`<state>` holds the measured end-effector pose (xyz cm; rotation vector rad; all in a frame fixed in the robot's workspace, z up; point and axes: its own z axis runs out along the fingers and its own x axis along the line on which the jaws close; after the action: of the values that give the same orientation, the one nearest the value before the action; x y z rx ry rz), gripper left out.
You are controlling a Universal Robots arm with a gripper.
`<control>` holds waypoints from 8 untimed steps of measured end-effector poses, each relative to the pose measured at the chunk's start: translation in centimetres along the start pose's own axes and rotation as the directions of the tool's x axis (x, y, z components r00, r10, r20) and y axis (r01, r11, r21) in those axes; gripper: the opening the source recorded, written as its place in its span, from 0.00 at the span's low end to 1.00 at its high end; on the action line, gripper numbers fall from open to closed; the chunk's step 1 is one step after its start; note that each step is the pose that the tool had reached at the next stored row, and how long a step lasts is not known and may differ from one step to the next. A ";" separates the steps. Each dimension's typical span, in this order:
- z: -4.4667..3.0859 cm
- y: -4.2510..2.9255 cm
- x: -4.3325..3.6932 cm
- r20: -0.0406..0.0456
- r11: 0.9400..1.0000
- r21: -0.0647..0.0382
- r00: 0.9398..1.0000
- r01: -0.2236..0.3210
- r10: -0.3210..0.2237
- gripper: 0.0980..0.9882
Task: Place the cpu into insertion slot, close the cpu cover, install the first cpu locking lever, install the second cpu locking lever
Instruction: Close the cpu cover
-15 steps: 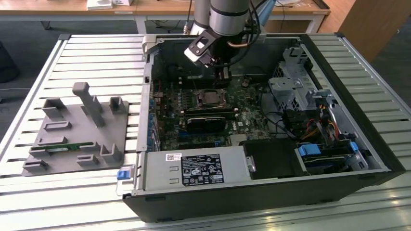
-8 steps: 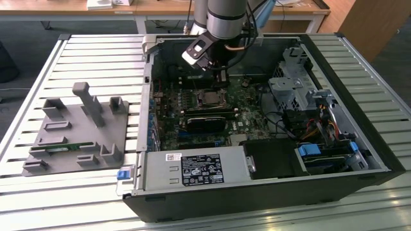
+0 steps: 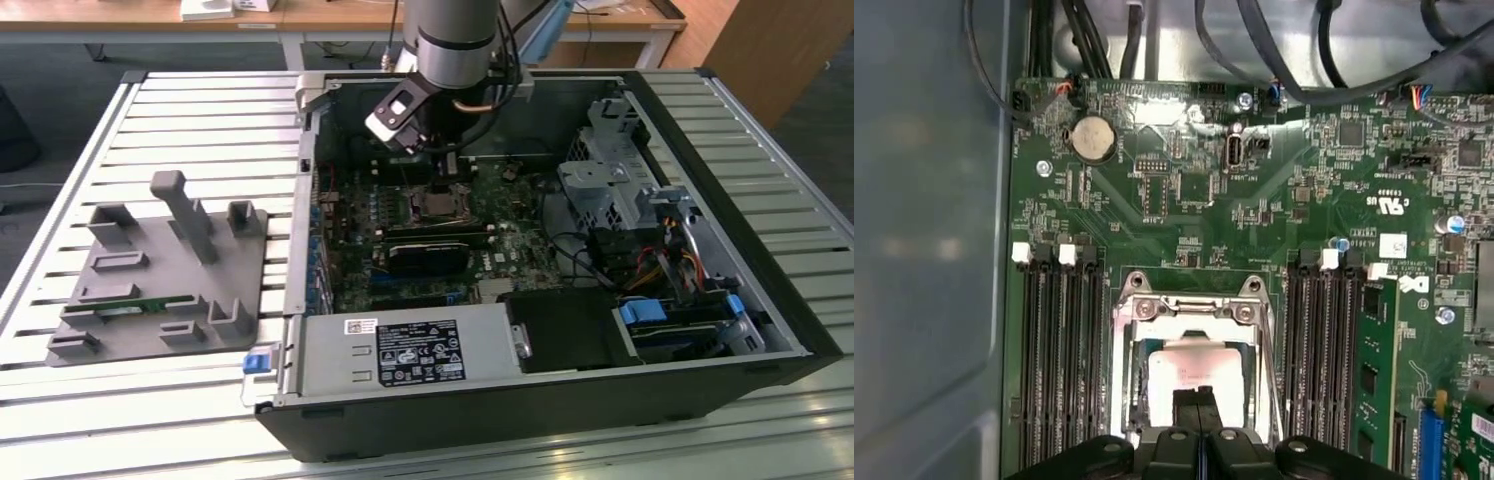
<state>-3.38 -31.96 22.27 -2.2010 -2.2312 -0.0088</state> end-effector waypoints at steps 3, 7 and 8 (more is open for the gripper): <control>0.32 -0.08 0.00 0.000 1.000 0.000 1.000 0.000 0.000 0.01; 0.74 -0.15 0.00 0.000 1.000 0.000 1.000 0.000 0.000 0.01; 0.79 -0.16 0.00 0.000 1.000 0.000 1.000 0.000 0.000 0.01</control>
<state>-3.54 -31.96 21.49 -2.2008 -2.2313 -0.0088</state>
